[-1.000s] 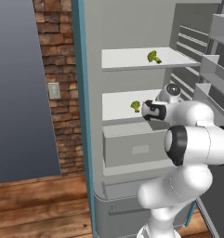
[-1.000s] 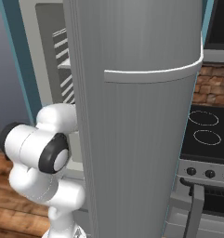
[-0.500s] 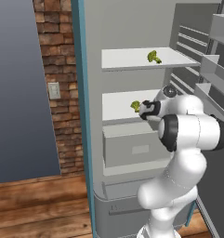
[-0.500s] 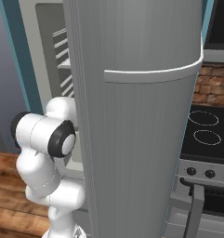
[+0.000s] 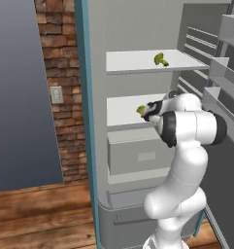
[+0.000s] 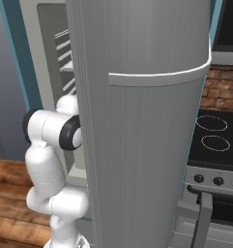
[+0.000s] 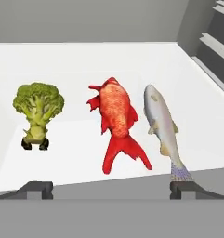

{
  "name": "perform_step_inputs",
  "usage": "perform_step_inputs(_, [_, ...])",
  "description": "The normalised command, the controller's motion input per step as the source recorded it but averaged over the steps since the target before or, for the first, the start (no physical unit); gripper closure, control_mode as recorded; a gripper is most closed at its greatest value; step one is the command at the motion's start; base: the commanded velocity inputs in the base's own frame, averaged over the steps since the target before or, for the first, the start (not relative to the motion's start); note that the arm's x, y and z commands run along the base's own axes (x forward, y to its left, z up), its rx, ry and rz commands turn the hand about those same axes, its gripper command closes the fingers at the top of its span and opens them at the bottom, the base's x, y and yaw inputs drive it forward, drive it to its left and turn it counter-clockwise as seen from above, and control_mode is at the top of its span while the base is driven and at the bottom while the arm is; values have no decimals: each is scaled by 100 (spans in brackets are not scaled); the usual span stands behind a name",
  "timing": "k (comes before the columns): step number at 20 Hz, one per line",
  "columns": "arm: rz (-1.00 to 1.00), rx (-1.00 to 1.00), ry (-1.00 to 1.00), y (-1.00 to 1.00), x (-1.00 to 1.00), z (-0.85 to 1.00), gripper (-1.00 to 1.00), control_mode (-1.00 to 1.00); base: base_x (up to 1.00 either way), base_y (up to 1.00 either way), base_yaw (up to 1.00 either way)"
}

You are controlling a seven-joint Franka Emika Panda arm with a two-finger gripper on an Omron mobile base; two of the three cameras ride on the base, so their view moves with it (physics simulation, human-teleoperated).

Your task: Place one broccoli and one fish in each tupperware on the nearby counter, to pack two identical lunches.

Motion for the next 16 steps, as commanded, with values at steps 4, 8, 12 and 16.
perform_step_inputs(4, [0,0,0,-4,39,-25,-100,-100,0,0,0])
perform_step_inputs(8, [0,0,0,-8,39,-27,-100,-100,0,0,0])
perform_step_inputs(12, [0,0,0,-11,41,-21,-100,-100,0,0,0])
perform_step_inputs(16, [0,0,0,-12,44,-13,-100,-100,0,0,0])
